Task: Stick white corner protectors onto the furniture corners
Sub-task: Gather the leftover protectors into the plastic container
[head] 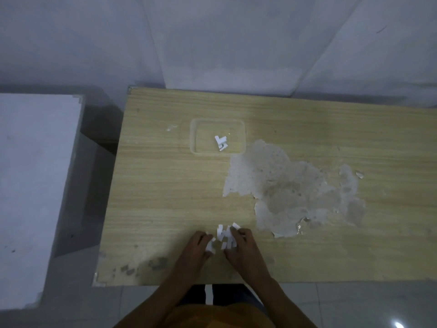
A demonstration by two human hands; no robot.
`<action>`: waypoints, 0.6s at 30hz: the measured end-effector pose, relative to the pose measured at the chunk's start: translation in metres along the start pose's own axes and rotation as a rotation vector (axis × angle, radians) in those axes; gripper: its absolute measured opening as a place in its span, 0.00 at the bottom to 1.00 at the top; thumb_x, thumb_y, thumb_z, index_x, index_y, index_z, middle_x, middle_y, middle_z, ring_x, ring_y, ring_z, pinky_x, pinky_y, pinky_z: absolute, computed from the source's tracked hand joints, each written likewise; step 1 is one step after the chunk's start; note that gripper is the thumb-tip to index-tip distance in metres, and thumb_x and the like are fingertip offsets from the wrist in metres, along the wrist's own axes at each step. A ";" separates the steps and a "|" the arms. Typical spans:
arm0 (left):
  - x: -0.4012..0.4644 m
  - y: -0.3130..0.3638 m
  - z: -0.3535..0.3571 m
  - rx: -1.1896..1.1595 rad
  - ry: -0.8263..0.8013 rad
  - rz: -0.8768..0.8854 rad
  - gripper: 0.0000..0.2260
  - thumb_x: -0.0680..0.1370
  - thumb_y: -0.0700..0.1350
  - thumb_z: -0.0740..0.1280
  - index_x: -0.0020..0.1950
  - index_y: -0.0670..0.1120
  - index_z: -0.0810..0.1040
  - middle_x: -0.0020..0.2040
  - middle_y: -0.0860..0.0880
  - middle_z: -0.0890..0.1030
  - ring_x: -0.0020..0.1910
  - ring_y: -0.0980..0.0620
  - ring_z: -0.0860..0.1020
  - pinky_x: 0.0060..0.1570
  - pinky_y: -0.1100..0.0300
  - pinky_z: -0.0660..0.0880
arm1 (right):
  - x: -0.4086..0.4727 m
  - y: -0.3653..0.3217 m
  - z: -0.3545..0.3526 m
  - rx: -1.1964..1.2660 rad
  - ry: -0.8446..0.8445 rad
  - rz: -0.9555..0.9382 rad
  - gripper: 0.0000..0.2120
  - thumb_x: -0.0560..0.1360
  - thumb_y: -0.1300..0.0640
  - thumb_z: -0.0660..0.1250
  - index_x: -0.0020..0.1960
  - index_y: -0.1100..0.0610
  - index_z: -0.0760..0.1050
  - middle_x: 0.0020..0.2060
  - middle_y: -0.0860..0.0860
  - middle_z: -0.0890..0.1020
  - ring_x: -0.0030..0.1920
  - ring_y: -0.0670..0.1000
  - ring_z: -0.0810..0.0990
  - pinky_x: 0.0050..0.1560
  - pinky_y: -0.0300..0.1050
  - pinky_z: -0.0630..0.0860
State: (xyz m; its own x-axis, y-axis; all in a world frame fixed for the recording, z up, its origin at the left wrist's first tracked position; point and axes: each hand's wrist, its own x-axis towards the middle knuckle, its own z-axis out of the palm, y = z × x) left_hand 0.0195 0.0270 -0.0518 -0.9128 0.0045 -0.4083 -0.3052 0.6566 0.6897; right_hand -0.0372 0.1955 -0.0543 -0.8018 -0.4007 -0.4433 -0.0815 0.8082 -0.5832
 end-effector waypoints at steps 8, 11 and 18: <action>0.038 0.017 -0.008 -0.107 0.045 0.121 0.17 0.80 0.35 0.62 0.69 0.40 0.71 0.64 0.44 0.73 0.62 0.51 0.72 0.60 0.72 0.65 | -0.004 -0.002 0.001 0.111 0.119 0.204 0.45 0.66 0.55 0.78 0.75 0.59 0.59 0.68 0.58 0.61 0.63 0.54 0.71 0.59 0.41 0.75; 0.049 0.019 -0.014 -0.112 0.061 0.183 0.16 0.78 0.33 0.63 0.66 0.38 0.73 0.61 0.42 0.74 0.60 0.50 0.73 0.59 0.73 0.64 | 0.007 -0.011 0.007 0.068 0.098 0.181 0.41 0.70 0.54 0.75 0.76 0.60 0.57 0.69 0.58 0.63 0.65 0.55 0.70 0.61 0.36 0.69; 0.068 0.009 -0.037 -0.109 0.120 0.247 0.14 0.78 0.33 0.64 0.63 0.35 0.74 0.59 0.40 0.76 0.58 0.52 0.73 0.61 0.75 0.62 | 0.043 -0.042 0.012 0.183 0.208 0.133 0.24 0.74 0.63 0.70 0.68 0.60 0.70 0.62 0.58 0.69 0.55 0.53 0.78 0.50 0.29 0.68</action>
State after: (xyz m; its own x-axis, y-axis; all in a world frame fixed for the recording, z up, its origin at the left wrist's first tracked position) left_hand -0.0548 0.0051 -0.0514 -0.9867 0.0604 -0.1507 -0.0911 0.5622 0.8220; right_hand -0.0612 0.1391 -0.0566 -0.9036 -0.1843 -0.3867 0.1257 0.7489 -0.6506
